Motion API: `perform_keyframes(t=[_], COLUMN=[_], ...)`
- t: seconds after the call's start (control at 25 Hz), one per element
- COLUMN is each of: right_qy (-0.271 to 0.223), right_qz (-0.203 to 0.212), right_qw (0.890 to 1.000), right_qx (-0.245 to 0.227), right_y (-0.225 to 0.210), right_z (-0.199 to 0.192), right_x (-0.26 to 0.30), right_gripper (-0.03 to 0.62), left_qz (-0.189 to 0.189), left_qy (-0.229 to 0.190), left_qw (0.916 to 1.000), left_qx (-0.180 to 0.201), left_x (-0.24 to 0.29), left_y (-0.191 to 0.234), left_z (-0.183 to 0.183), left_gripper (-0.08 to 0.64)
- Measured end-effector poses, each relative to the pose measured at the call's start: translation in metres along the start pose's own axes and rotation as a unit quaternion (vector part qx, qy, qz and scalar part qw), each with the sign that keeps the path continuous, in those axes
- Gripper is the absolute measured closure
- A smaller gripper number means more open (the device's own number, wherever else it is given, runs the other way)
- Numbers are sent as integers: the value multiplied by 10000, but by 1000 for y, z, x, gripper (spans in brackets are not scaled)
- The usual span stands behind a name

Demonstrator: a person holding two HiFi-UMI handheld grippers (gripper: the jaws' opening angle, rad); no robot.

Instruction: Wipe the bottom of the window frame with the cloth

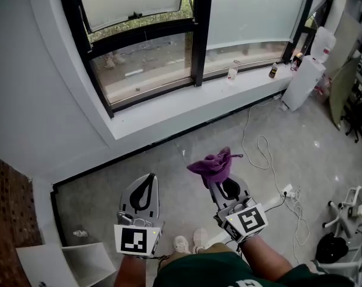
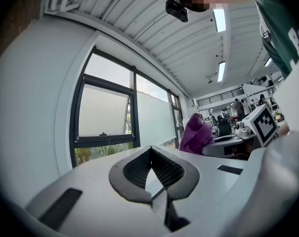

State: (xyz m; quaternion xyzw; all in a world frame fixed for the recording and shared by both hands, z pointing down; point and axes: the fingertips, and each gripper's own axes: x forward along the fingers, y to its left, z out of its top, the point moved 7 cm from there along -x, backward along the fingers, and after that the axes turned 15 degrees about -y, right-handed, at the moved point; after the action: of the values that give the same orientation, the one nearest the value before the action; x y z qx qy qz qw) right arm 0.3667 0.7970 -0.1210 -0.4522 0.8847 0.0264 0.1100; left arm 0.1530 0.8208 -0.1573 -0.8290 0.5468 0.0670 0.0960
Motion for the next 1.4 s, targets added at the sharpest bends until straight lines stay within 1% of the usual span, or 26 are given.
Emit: perform_keyframes(t=[0.16,0.32,0.52,0.72,0.88,1.16,1.28,1.4], right_qy=[98,-32,-54,-94,-142,-175,-185,-219], right_qz=[43,35,19,47,65,68,45,17], right_qw=[9999,10000,9999,9997,9995,9991,9991,9992], right_qx=[-39,46,124,214,276,391,372,338], right_y=[-3,-17,-41,-69,-86,-98,-101,-108], right_z=[-5,2,3,2,-1,-1,-1,-2], right_x=[-3,-5,-13,-22,-25,-25,-23,-17], right_gripper=[525,525,525,525,525,525,525,525], left_qz=[-57,-79,-20,-62,39,69,46,-7], left_qy=[32,37,53,26,-26,-11,15,-46], left_qw=[10000,10000,10000,9999,9999,9998,9998,9997], left_qx=[-11,4,-5,108,160,201,213,255], left_x=[4,15,32,51,60,67,72,83], left_y=[-6,-20,-32,-56,-67,-69,-66,-59], left_z=[-4,-1,-2,-3,-3,-2,-3,-3], left_gripper=[551,551,551,551,551,551,551,551])
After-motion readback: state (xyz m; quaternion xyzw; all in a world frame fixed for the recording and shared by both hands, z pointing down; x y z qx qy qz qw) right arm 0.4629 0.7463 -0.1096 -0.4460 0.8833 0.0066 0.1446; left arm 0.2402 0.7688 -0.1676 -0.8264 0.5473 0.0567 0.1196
